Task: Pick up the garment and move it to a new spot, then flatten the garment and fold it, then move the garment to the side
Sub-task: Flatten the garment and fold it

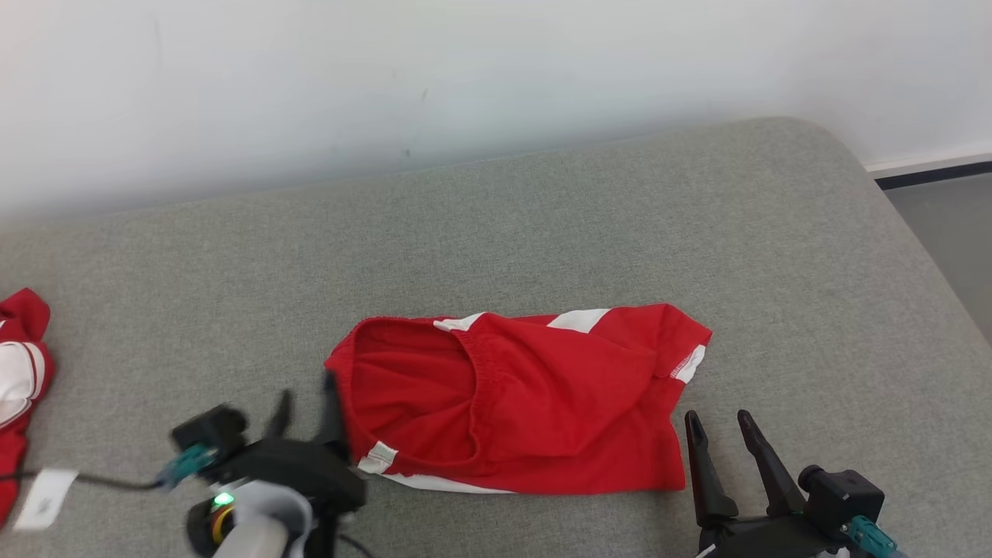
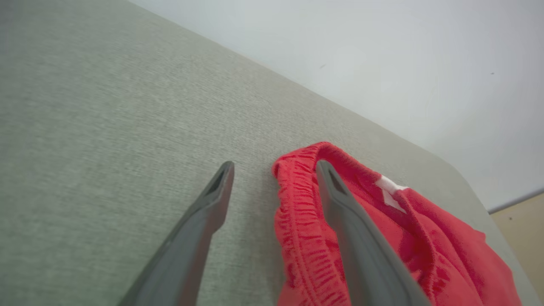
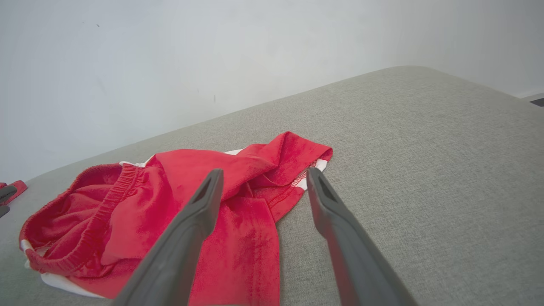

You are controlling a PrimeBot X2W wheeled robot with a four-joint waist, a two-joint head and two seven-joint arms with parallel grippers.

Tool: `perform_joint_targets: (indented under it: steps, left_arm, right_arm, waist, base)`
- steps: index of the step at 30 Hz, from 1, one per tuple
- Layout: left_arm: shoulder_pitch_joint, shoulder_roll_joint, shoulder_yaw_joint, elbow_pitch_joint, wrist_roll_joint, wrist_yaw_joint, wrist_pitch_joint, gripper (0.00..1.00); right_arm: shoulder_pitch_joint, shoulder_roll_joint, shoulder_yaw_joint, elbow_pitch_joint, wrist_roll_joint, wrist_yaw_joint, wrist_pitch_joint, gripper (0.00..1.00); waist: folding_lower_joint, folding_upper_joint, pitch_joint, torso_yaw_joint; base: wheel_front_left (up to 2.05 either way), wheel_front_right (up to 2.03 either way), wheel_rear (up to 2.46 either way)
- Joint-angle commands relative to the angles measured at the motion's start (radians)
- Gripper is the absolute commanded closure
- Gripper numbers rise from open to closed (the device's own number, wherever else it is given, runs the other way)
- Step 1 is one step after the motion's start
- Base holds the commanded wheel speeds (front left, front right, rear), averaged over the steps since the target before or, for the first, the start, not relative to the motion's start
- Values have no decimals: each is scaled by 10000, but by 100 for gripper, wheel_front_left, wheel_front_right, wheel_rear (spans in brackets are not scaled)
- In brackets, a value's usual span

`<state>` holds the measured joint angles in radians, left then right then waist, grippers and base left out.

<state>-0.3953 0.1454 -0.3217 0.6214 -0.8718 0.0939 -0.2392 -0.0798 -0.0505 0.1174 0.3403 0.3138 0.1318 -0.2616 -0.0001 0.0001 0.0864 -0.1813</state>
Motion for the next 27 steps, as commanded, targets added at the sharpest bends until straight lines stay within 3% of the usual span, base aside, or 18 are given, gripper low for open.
perform_joint_targets:
  steps: [1, 7, 11, 16, 22, 24, 25, 27]
  left_arm:
    - [-333, -168, -237, -121, -132, -265, 486, 0]
    - [-1137, -557, -1094, 53, -50, -315, 1946, 0]
    - [-1667, -712, -1430, 691, -170, 95, 2863, 0]
    - [-2137, -768, -1508, 1362, -32, 537, 3045, 0]
    - [-2419, -811, -1482, 1742, -294, 377, 3178, 0]
    - [-2505, -831, -1586, 1839, -191, 261, 3144, 56]
    - [-2519, -840, -1639, 1842, -128, 175, 3049, 98]
    - [-2552, -836, -1690, 1809, -115, -9, 2851, 100]
  right_arm:
    - [125, 0, 18, -25, -82, -22, -41, 0]
    - [-56, 0, 254, 2, 117, -22, -41, 0]
    - [-216, 0, 373, 19, 310, -22, -40, 0]
    - [-171, 2, 236, -65, 428, -22, -41, 0]
    - [-136, 2, 129, -202, 531, -22, -40, 0]
    - [-123, 5, 166, -223, 560, -22, -41, 0]
    - [-136, 5, 204, -237, 578, -22, -40, 0]
    - [-137, -1, 158, -267, 560, -22, -41, 0]
  waist:
    - [1, -1, -21, 0]
    - [1, -1, 64, -356]
    - [1, -1, 273, -962]
    - [1, -1, 637, -1596]
    - [1, -1, 883, -1758]
    - [1, -1, 909, -1684]
    - [1, -1, 916, -1634]
    - [1, -1, 908, -1469]
  base:
    - [0, 0, 0]
    - [0, 0, 0]
    - [0, 0, 0]
    - [0, 0, 0]
    - [0, 0, 0]
    - [0, 0, 0]
    - [0, 0, 0]
    - [0, 0, 0]
